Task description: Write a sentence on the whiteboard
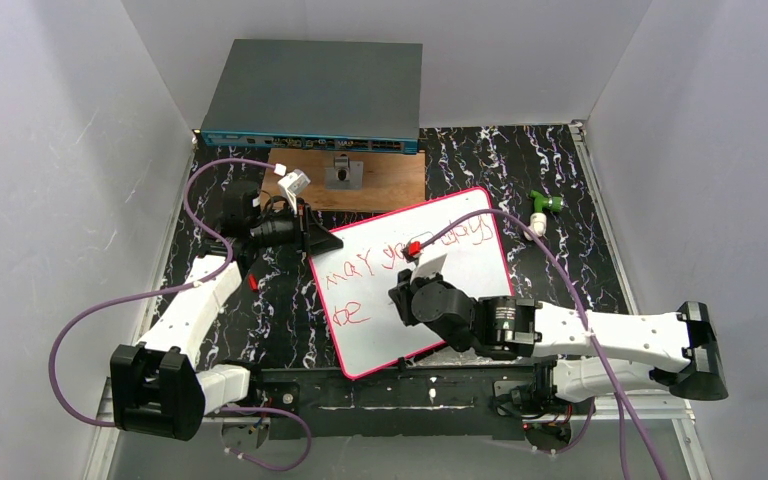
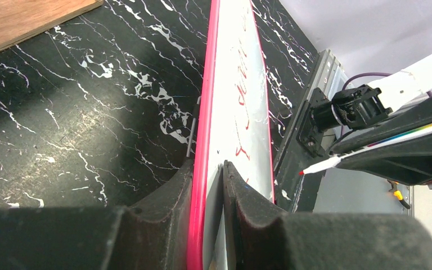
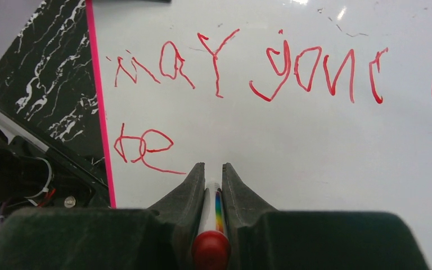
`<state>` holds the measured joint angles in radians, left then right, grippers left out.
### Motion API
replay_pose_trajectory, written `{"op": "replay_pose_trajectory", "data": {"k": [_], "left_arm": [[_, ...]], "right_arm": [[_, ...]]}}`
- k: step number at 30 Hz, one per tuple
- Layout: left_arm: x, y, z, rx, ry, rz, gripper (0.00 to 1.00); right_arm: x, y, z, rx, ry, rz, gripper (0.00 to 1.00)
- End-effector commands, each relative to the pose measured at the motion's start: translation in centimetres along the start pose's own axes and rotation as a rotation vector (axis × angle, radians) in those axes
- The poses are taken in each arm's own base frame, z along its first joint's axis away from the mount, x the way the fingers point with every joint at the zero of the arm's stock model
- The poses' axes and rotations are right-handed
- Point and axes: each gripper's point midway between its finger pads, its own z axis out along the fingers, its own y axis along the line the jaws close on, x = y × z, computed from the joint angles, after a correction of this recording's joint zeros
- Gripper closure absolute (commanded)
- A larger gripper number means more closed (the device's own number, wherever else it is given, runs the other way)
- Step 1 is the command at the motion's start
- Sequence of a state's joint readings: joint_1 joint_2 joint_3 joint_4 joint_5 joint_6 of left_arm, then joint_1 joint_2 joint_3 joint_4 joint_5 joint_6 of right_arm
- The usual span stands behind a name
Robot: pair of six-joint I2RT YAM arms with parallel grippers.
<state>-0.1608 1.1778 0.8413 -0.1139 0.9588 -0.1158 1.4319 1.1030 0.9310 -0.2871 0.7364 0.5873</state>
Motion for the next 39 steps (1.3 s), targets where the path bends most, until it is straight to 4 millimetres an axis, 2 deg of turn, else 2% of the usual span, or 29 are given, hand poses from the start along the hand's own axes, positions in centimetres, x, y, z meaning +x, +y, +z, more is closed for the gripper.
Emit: {"op": "replay_pose_trajectory", "data": {"k": [1, 5, 18, 24, 29, 34, 39], "left_arm": [[0.4, 2.5, -0.4, -0.137, 0.002, 0.103, 1.00], [0.4, 2.5, -0.4, -0.142, 0.005, 0.099, 1.00], [0.0, 2.5, -0.6, -0.148, 0.008, 0.137, 1.00], [0.1, 2.6, -0.5, -0.143, 0.021, 0.130, 1.00], [0.1, 2.8, -0.4, -0.141, 0.030, 0.126, 1.00], [0.3, 3.0, -0.2, -0.142, 0.038, 0.118, 1.00], [0.2, 2.9, -0.2, -0.140, 0.037, 0.120, 1.00]], "right_arm": [[-1.5, -0.5, -0.3, 0.019, -0.075, 0.053, 0.99], [-1.6, -0.6, -0.2, 0.011, -0.099, 0.059, 0.99], [-0.7, 0.9, -0.7, -0.115, -0.083, 0.034, 0.99], [-1.0, 1.7, -1.6, -0.192, -0.081, 0.035, 0.99], [-1.0, 1.7, -2.1, -0.218, -0.088, -0.011, 0.99], [-1.0, 1.3, -1.9, -0.203, -0.095, -0.047, 0.99], [-2.1, 1.4, -1.5, -0.180, -0.129, -0.069, 0.99]]}}
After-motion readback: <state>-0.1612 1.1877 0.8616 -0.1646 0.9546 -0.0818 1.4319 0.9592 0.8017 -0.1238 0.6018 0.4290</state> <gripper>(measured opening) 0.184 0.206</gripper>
